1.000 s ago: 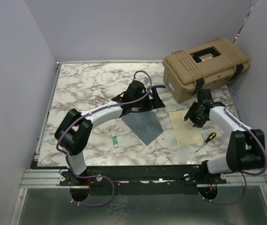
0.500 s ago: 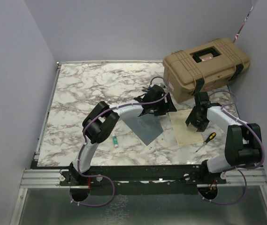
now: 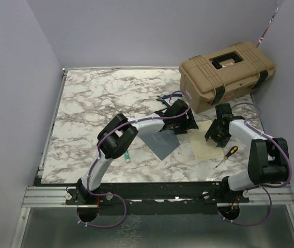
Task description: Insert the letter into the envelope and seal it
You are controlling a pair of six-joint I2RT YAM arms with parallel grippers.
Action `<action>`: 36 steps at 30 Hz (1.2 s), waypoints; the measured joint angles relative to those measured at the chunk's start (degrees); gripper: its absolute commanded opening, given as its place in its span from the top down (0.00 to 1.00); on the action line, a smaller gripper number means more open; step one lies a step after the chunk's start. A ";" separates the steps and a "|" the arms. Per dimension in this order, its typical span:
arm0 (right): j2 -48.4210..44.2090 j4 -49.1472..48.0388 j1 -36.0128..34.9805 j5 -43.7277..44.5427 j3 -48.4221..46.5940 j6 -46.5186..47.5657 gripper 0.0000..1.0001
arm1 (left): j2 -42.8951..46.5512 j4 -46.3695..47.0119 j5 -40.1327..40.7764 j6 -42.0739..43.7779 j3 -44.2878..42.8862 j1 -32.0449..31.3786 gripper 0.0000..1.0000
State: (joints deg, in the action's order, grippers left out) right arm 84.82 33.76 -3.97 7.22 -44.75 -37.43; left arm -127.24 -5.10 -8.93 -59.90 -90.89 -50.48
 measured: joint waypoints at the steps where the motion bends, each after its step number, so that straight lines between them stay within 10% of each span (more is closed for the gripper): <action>1: -0.13 -0.17 0.15 -0.24 0.17 0.00 0.38 | -0.22 0.04 -0.15 -0.68 -0.20 0.00 0.28; 18: -0.48 -7.30 2.84 -12.76 2.64 -0.63 0.39 | -0.24 20.94 -5.97 -7.39 9.86 0.66 0.34; 30: -0.76 -11.89 2.91 -19.67 3.10 -1.92 0.38 | 0.90 26.38 -6.03 -7.08 16.20 0.76 0.97; 36: -5.97 -3.78 2.80 -16.37 0.68 0.59 0.33 | 4.55 19.41 -5.16 -0.11 14.51 1.29 1.00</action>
State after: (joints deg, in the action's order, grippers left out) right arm 78.85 29.98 -1.17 -9.15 -44.07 -36.84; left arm -122.69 14.31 -14.09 -60.01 -76.38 -49.19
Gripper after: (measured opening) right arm 0.637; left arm 0.003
